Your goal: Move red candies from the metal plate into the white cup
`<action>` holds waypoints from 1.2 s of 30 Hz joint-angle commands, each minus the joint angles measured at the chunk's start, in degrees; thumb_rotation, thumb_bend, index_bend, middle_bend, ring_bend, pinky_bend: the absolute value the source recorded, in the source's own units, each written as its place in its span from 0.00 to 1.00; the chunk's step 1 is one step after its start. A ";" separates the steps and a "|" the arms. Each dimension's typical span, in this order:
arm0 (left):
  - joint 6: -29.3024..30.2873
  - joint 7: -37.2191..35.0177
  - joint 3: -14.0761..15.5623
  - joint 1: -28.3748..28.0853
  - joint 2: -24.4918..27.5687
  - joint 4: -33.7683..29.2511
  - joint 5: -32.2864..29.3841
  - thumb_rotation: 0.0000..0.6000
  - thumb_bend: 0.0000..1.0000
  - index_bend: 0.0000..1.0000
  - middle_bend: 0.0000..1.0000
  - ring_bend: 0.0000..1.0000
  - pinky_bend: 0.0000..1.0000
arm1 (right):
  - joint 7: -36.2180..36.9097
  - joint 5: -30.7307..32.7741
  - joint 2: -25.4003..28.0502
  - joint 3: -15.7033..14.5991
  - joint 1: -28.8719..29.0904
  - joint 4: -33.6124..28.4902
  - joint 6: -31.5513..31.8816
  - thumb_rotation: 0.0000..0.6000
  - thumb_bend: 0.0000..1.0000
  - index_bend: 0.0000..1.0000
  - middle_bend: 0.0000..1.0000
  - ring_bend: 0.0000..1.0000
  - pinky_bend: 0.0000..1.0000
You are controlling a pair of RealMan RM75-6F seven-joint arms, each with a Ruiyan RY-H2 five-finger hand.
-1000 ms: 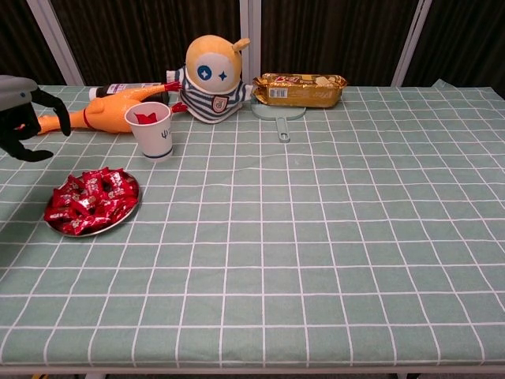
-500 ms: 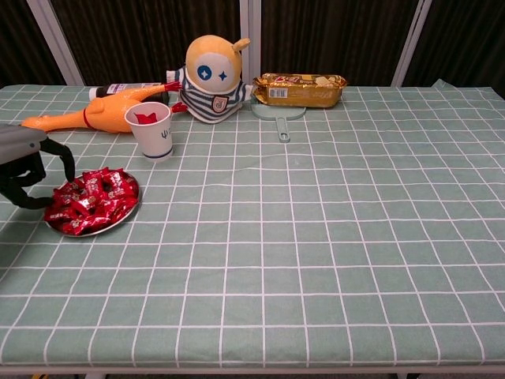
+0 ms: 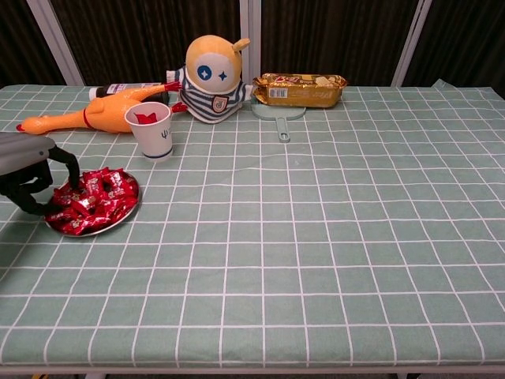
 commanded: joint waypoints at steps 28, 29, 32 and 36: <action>-1.41 1.05 -0.78 0.39 -2.50 2.91 0.06 1.00 0.31 0.56 0.99 0.96 1.00 | -0.64 0.33 0.46 0.00 -0.25 -0.67 0.18 1.00 0.03 0.03 0.21 0.01 0.21; -1.15 0.86 -0.83 0.48 -2.44 2.85 0.37 1.00 0.31 0.57 0.99 0.96 1.00 | -0.67 0.30 0.46 0.01 -0.23 -0.70 0.18 1.00 0.03 0.03 0.21 0.01 0.21; -0.45 -0.17 -1.12 0.72 -1.94 2.41 1.43 1.00 0.32 0.59 1.00 0.96 1.00 | -0.72 0.22 0.50 0.03 -0.17 -0.79 0.16 1.00 0.03 0.03 0.21 0.01 0.21; 0.67 -0.97 -1.82 0.85 -0.57 1.05 2.60 1.00 0.34 0.60 1.00 0.96 1.00 | -0.67 0.19 0.46 0.05 -0.16 -0.76 0.19 1.00 0.03 0.03 0.21 0.01 0.21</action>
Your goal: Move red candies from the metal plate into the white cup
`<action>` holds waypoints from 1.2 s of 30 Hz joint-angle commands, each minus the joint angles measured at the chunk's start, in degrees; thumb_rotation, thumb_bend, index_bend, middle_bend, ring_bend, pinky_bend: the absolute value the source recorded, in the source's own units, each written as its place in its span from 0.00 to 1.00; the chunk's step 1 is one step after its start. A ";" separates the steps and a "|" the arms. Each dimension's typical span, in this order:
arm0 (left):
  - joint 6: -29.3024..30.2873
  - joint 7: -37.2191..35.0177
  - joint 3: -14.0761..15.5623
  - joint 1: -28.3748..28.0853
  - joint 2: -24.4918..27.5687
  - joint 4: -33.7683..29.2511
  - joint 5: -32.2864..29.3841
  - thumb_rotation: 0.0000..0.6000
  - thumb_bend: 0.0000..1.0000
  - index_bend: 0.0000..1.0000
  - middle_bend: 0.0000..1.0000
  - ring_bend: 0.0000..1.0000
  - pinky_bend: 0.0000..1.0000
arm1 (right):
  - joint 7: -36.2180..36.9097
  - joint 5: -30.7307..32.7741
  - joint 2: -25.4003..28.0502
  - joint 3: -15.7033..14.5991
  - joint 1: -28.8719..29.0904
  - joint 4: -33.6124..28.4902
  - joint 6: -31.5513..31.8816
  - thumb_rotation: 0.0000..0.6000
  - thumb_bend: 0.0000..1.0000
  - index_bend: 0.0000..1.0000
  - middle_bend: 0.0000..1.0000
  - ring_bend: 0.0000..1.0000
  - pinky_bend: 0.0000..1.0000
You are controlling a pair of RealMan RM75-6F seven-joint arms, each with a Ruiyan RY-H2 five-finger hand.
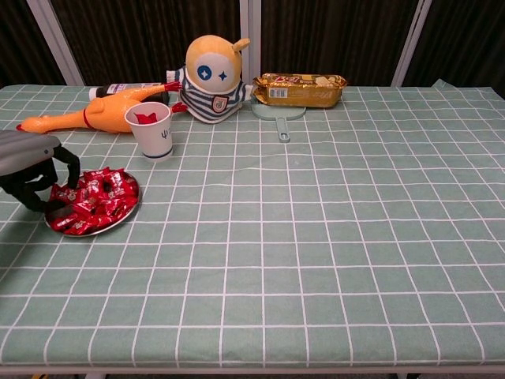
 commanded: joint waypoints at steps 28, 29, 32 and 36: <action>-13.41 1.68 -13.38 -19.44 2.52 0.33 -14.36 1.00 0.34 0.58 0.99 0.96 1.00 | 0.44 0.43 -0.01 0.10 -0.28 0.45 0.25 1.00 0.03 0.03 0.21 0.01 0.21; -13.98 2.18 -13.26 -20.23 1.99 1.29 -15.82 1.00 0.34 0.58 0.99 0.96 1.00 | 0.44 0.49 -0.03 0.11 -0.25 0.46 0.16 1.00 0.03 0.03 0.21 0.01 0.21; -14.89 3.23 -12.85 -21.82 0.89 3.43 -19.03 1.00 0.34 0.57 0.99 0.96 1.00 | 0.44 0.64 -0.03 0.17 -0.20 0.49 0.02 1.00 0.03 0.03 0.21 0.01 0.21; -15.01 4.71 -11.77 -23.32 0.05 5.11 -21.57 1.00 0.34 0.57 0.99 0.96 1.00 | 0.44 0.82 0.01 0.23 -0.29 0.52 0.11 1.00 0.03 0.03 0.21 0.01 0.21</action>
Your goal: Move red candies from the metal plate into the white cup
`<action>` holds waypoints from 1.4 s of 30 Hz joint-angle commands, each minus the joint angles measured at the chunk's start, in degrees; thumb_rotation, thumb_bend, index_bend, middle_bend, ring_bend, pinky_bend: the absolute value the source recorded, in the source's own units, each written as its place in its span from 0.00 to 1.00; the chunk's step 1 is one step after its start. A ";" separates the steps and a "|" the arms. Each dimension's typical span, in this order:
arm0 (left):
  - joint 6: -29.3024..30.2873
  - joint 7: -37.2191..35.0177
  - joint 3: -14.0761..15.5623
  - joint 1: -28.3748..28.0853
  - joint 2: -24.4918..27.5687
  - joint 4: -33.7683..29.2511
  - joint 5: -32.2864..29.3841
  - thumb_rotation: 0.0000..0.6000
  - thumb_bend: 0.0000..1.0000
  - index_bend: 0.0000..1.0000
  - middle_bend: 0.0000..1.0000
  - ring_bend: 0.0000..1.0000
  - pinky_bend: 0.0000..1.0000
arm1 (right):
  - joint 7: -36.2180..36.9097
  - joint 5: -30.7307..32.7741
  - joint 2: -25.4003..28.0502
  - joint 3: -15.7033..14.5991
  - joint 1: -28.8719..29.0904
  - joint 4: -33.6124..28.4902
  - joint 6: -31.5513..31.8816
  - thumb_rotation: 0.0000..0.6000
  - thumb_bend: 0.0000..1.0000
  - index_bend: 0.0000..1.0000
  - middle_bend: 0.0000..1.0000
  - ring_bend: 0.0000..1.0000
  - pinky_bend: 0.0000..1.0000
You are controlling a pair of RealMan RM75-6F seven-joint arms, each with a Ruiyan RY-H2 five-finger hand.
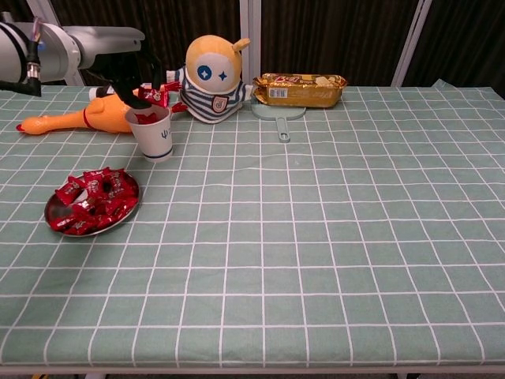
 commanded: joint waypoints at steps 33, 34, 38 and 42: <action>33.04 -8.00 9.93 18.48 11.04 -17.08 19.45 1.00 0.25 0.31 0.50 0.39 0.54 | 4.44 -1.06 -0.28 -0.05 0.80 3.69 -0.99 1.00 0.05 0.03 0.19 0.00 0.16; 35.63 -8.01 11.27 20.50 11.36 -17.27 21.28 1.00 0.23 0.31 0.46 0.35 0.49 | 4.86 -1.34 -0.37 -0.02 1.00 4.21 -1.04 1.00 0.05 0.03 0.18 0.00 0.14; 42.79 -9.50 14.47 26.83 12.44 -16.76 25.53 1.00 0.20 0.31 0.37 0.26 0.37 | 5.40 -2.22 -0.95 -0.12 1.11 5.53 -0.46 1.00 0.06 0.03 0.15 0.00 0.11; 46.97 -10.78 17.18 32.31 14.16 -16.97 27.65 1.00 0.19 0.31 0.36 0.25 0.36 | 5.50 -3.36 -2.19 -0.57 0.62 6.56 0.96 1.00 0.06 0.03 0.15 0.00 0.10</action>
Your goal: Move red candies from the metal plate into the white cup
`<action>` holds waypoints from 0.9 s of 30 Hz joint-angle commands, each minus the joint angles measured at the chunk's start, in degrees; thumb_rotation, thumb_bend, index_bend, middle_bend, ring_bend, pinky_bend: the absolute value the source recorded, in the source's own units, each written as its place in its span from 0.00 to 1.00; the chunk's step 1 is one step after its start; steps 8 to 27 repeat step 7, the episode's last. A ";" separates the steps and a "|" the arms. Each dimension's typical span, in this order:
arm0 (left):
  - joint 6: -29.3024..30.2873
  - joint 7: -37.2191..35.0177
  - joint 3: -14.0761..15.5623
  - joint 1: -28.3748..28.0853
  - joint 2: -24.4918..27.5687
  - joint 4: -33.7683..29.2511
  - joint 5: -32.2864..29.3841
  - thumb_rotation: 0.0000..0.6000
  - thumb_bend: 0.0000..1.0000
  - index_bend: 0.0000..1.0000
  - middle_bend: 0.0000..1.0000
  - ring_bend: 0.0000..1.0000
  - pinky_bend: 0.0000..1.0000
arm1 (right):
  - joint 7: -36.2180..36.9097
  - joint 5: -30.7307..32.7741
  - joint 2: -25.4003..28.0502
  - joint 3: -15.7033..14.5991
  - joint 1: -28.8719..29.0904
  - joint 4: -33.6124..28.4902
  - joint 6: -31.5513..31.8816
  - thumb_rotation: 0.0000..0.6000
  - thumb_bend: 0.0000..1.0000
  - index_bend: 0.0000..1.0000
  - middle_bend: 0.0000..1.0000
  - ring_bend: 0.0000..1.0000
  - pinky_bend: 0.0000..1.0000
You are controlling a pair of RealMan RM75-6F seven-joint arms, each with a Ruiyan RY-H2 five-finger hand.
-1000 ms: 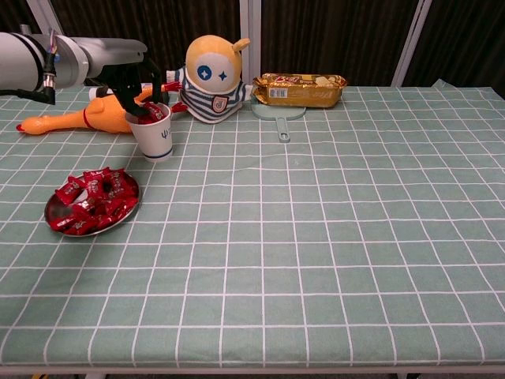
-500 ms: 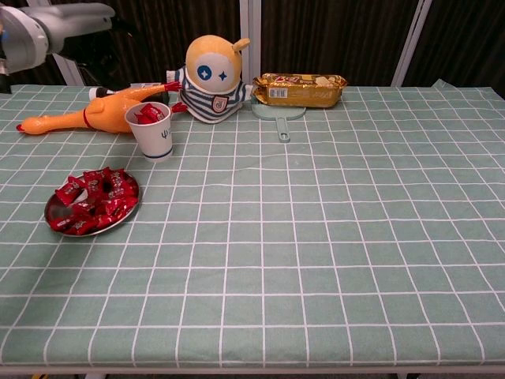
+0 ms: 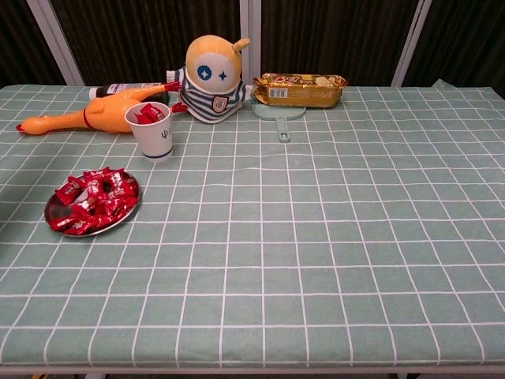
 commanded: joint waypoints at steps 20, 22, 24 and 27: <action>8.05 -1.83 6.23 11.37 4.32 -2.64 5.94 1.00 0.19 0.31 0.36 0.26 0.35 | -1.60 -0.18 -2.40 -1.13 -2.11 0.30 2.48 1.00 0.06 0.03 0.15 0.00 0.10; 8.05 -1.83 6.23 11.37 4.32 -2.64 5.94 1.00 0.19 0.31 0.36 0.26 0.35 | -1.60 -0.18 -2.40 -1.13 -2.11 0.30 2.48 1.00 0.06 0.03 0.15 0.00 0.10; 8.05 -1.83 6.23 11.37 4.32 -2.64 5.94 1.00 0.19 0.31 0.36 0.26 0.35 | -1.60 -0.18 -2.40 -1.13 -2.11 0.30 2.48 1.00 0.06 0.03 0.15 0.00 0.10; 8.05 -1.83 6.23 11.37 4.32 -2.64 5.94 1.00 0.19 0.31 0.36 0.26 0.35 | -1.60 -0.18 -2.40 -1.13 -2.11 0.30 2.48 1.00 0.06 0.03 0.15 0.00 0.10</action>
